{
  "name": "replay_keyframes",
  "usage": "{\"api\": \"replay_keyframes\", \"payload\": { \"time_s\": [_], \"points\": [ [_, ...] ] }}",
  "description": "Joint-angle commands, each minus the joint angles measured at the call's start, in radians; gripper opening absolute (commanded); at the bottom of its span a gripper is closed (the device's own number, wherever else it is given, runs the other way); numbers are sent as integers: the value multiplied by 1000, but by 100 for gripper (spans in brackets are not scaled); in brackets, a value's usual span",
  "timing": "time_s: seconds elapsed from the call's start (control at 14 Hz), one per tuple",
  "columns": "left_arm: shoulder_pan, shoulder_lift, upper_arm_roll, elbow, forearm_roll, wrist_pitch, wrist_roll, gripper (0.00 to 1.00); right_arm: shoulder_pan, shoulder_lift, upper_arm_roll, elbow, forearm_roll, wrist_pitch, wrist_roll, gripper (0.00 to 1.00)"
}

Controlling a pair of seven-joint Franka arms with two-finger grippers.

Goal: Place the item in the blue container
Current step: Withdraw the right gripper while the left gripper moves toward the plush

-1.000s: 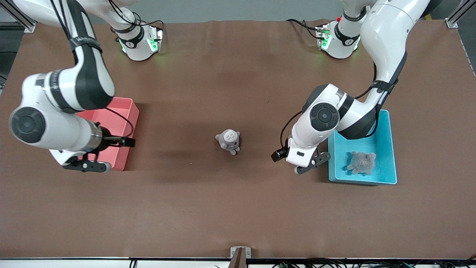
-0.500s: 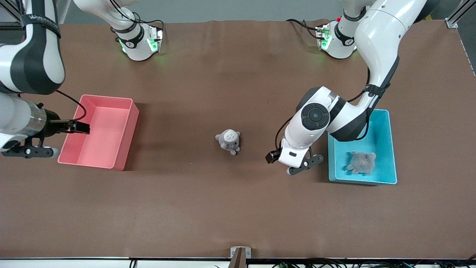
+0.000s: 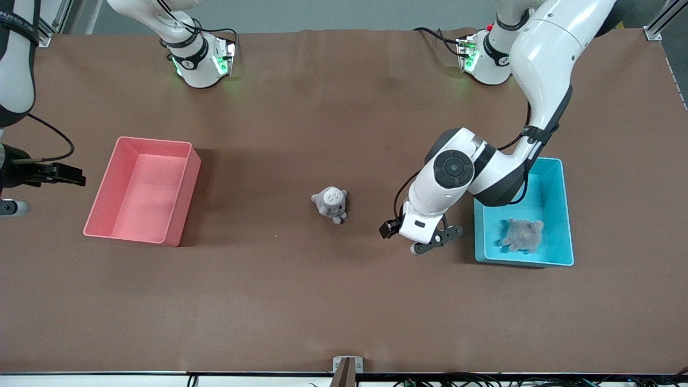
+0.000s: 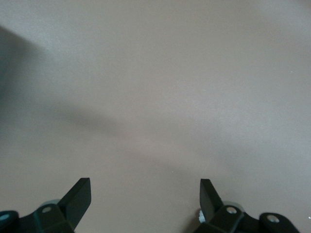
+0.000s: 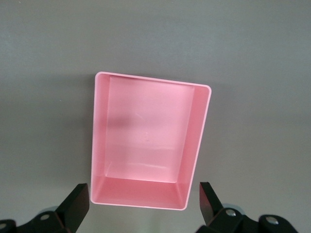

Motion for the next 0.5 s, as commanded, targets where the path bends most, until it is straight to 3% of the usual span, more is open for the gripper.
{"api": "replay_keyframes", "payload": {
  "time_s": [0.0,0.29,0.43],
  "points": [
    [-25,21,4,23,19,16,-39,97,-4,-41,5,-30,-10,10,-21,100],
    [-45,22,2,23,18,16,-90,93,-15,-49,23,-32,-2,7,3,100],
    [-62,24,4,23,19,16,-121,91,-86,-55,121,-33,0,6,38,100]
  ]
}}
